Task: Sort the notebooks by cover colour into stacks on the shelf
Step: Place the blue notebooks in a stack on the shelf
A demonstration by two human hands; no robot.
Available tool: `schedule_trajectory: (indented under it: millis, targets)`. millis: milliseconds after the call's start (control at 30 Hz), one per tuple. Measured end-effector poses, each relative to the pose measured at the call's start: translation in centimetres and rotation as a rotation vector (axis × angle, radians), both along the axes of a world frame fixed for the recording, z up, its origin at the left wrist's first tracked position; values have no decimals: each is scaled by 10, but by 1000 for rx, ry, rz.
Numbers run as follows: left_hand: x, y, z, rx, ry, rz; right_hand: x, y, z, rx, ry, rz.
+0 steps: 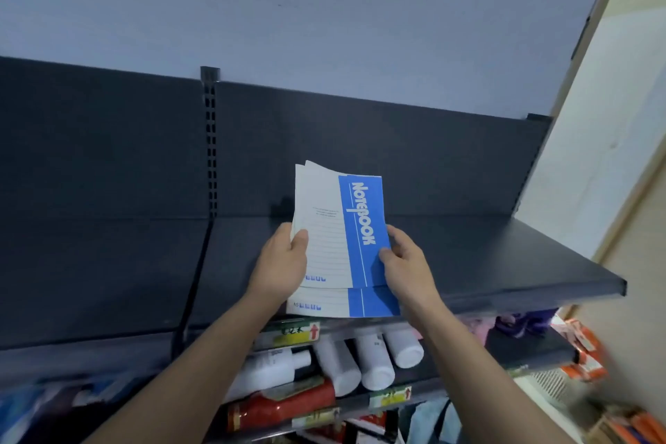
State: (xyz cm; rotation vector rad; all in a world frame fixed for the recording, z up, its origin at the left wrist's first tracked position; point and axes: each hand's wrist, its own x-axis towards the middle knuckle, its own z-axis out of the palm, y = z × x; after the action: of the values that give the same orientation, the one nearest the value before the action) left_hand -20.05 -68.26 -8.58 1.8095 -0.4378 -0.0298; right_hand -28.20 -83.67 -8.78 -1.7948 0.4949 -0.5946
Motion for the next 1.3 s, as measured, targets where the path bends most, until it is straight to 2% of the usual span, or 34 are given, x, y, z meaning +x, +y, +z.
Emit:
schedule_trajectory:
  millis: [433,833,1033,1300]
  targets:
    - [49,-177,-7,175,30,-153,23,-167,3,-85,87,-129]
    - [38,-310,-19,398,-20,-195,12,-305,-14,-129,225,-175]
    - [11,-391,-26,466,45,-176,-8,-385,-16,-257,357,-158]
    - [-15,-472,-39,633,29,-185,-27,-466,-21,-448,548,-131]
